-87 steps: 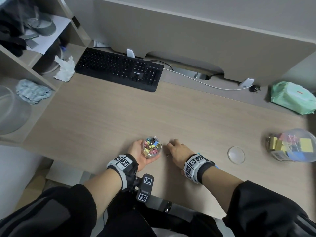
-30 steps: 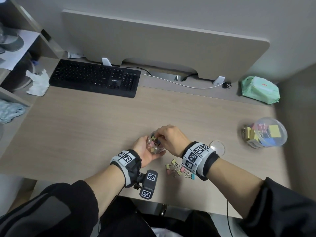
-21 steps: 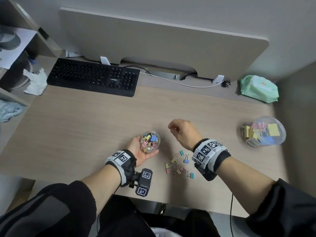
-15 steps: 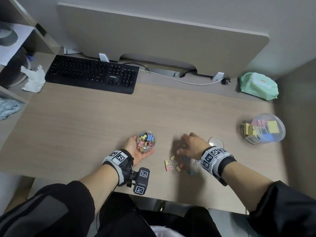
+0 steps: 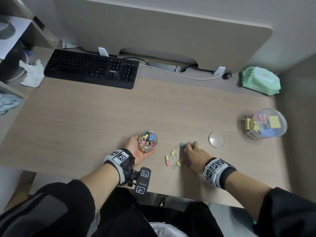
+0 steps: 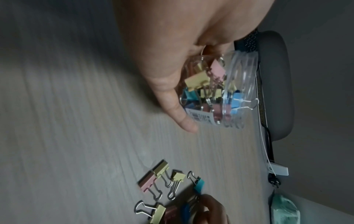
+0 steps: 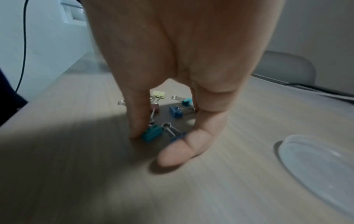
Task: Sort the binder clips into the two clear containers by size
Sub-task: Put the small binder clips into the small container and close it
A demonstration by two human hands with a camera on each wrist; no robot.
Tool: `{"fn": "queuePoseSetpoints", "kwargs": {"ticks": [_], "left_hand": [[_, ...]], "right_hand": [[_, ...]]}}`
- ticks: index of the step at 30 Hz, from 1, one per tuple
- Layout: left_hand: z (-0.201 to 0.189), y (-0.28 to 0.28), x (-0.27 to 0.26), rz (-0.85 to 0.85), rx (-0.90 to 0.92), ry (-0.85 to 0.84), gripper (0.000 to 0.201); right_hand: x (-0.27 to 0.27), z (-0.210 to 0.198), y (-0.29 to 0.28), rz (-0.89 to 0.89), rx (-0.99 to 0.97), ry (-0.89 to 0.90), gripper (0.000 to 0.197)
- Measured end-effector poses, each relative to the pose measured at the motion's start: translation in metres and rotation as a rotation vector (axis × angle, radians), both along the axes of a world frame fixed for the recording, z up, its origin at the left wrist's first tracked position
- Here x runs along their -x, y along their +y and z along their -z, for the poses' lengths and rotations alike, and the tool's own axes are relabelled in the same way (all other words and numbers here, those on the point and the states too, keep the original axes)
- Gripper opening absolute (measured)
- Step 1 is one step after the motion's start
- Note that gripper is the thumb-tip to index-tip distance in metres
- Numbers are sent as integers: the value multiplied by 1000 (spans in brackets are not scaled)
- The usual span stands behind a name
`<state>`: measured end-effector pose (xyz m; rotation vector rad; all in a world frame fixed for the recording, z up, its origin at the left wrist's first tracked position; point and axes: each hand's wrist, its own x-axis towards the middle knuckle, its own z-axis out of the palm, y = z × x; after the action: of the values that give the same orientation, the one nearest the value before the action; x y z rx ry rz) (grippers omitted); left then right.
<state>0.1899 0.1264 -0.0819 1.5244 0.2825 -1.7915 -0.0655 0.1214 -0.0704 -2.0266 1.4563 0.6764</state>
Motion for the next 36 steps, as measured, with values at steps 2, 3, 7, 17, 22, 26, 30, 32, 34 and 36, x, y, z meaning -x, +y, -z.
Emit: {"fn": "queuePoseSetpoints", "kwargs": {"ticks": [2,3,7,17,22,26,30,32,34,36], "left_hand": [[1,0,0,-3,-3,-2,43],[1,0,0,-6,-5,-2,43],[0,0,0,-3,-9,-1,44],[-6,0,-4,-16,-4,-3,44],[-8,1,-3,-2,-10,-16,44],[-9,2,-2,4,-16,-25,43],[-11,3,1,4,-24,-25,43],[-12,3,1,3,-26,-25,43],[-13,4,1,2,-28,-21,43],[-13,5,1,1,-28,-18,42]], "right_hand": [[-6,3,0,77,30,-66,54],[-10,4,-1,111,40,-86,50],[-27,3,-8,226,25,-152,49],[-47,7,5,-117,77,0,103],[-49,11,-8,-25,68,-149,63],[-47,11,-17,28,65,-217,50],[-47,10,-23,62,44,-198,50],[-46,10,-24,72,30,-194,54],[-47,10,-25,76,14,-180,54],[-47,10,-26,79,11,-158,49]]}}
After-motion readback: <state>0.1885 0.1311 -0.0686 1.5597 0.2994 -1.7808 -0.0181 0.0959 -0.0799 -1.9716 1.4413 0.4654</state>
